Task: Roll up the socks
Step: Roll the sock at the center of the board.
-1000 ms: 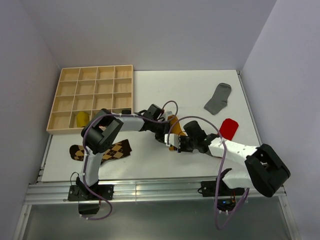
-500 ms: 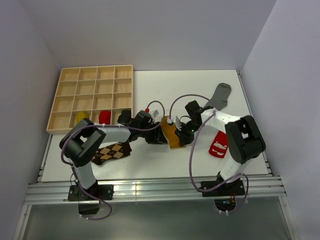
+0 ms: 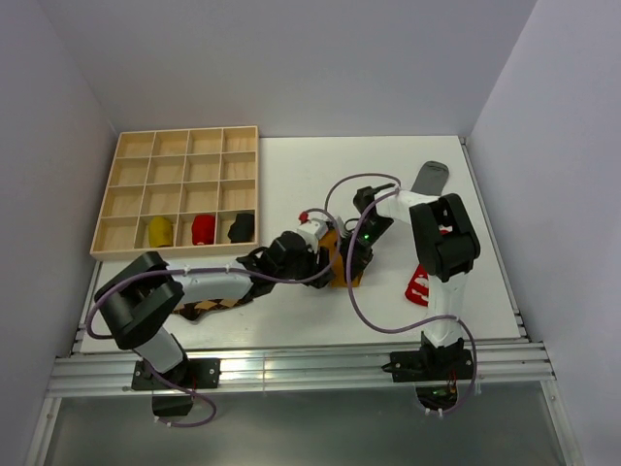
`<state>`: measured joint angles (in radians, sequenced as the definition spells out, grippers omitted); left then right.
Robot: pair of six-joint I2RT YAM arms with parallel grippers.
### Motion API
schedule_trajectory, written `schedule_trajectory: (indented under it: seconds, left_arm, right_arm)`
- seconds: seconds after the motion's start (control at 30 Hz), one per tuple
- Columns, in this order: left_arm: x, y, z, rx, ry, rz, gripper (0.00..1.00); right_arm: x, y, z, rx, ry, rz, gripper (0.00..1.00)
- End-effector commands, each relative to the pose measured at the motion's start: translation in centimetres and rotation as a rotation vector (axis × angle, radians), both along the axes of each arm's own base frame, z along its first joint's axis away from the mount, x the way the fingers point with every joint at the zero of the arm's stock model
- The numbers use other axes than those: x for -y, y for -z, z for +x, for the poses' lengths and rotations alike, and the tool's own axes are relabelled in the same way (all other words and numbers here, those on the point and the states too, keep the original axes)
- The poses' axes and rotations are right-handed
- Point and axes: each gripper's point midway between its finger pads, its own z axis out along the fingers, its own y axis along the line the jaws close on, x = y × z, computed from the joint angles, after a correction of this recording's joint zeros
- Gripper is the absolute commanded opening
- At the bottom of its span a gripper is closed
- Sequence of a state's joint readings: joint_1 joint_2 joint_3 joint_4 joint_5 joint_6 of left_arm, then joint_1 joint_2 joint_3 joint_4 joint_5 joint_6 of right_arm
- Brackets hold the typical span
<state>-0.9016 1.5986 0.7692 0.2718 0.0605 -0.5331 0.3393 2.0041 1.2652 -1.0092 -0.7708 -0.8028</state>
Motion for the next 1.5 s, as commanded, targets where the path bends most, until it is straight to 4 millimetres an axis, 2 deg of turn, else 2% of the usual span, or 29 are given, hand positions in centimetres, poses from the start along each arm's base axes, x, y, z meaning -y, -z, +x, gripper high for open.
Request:
schedule_trajectory:
  seconds: [0.0,0.13,0.3,0.5,0.6,0.63,0.7,0.73,0.77,0.8,0.9,0.97,1.0,1.1,1.17,1.2,1.23,1.3,1.33,1.4,1.47]
  left_arm:
    - [2.2,-0.5,0.9,0.154,0.047,0.046,0.57]
    - [3.6,0.3,1.3,0.192,0.067,0.082,0.57]
    - [3.9,1.4,2.2,0.201,0.037,0.117,0.57]
    - [4.7,2.2,1.7,0.168,0.066,0.101,0.51]
    - [5.2,2.5,1.3,0.135,0.082,0.088,0.36]
    - [5.2,3.1,1.1,0.11,0.085,0.096,0.24]
    - [5.2,3.9,0.9,0.078,0.089,0.112,0.12]
    - [5.5,3.8,1.0,0.062,0.078,0.107,0.01]
    - [5.6,4.2,0.2,0.022,0.112,0.107,0.0]
    - [5.6,4.4,0.1,0.004,0.111,0.107,0.0]
    - [5.3,5.2,-0.5,-0.082,0.108,0.101,0.0]
    - [4.7,5.7,-0.4,-0.143,0.093,0.086,0.0]
    - [4.1,6.3,-0.5,-0.176,0.085,0.1,0.0]
    - [3.6,6.4,-0.1,-0.202,0.064,0.131,0.0]
    - [3.5,6.5,-0.2,-0.217,0.068,0.147,0.0]
    - [3.5,6.7,-0.3,-0.229,0.069,0.157,0.0]
    - [3.6,6.7,-0.4,-0.246,0.073,0.171,0.0]
    - [4.2,6.5,-0.1,-0.255,0.079,0.166,0.0]
    - [3.7,7.1,-0.7,-0.304,0.084,0.196,0.0]
    - [3.8,7.4,-1.0,-0.347,0.099,0.195,0.0]
    - [3.8,7.1,-1.1,-0.39,0.109,0.18,0.0]
  right_arm:
    - [0.4,0.7,0.0,-0.055,0.022,-0.05,0.2]
    - [0.7,1.2,0.6,-0.049,0.041,-0.076,0.2]
    - [1.1,1.7,0.6,-0.049,0.04,-0.089,0.2]
    - [1.4,2.1,0.8,-0.033,0.053,-0.098,0.21]
    - [1.5,2.3,0.9,-0.015,0.06,-0.101,0.22]
    - [1.5,2.1,1.0,-0.005,0.065,-0.099,0.24]
    - [1.6,2.0,1.4,0.019,0.086,-0.106,0.32]
    - [1.6,1.7,1.7,0.038,0.096,-0.106,0.34]
    - [1.7,1.7,1.8,0.053,0.098,-0.112,0.38]
    - [1.7,1.5,2.0,0.069,0.101,-0.11,0.45]
    - [1.8,0.7,2.8,0.139,0.138,-0.098,0.57]
    - [2.1,0.0,3.2,0.181,0.169,-0.081,0.6]
    - [2.1,-0.4,3.7,0.202,0.193,-0.063,0.61]
    - [3.2,-1.5,5.4,0.276,0.28,-0.05,0.61]
    - [4.0,-2.3,6.1,0.337,0.326,-0.042,0.62]
    - [4.7,-2.7,7.0,0.382,0.359,-0.033,0.62]
    - [5.1,-3.4,6.9,0.42,0.374,-0.026,0.63]
    - [6.2,-4.2,7.8,0.512,0.397,-0.018,0.63]
    - [6.7,-4.5,7.2,0.56,0.401,-0.02,0.63]
    - [7.6,-5.1,7.9,0.687,0.394,-0.028,0.63]
    - [8.0,-5.3,6.8,0.754,0.371,-0.022,0.63]
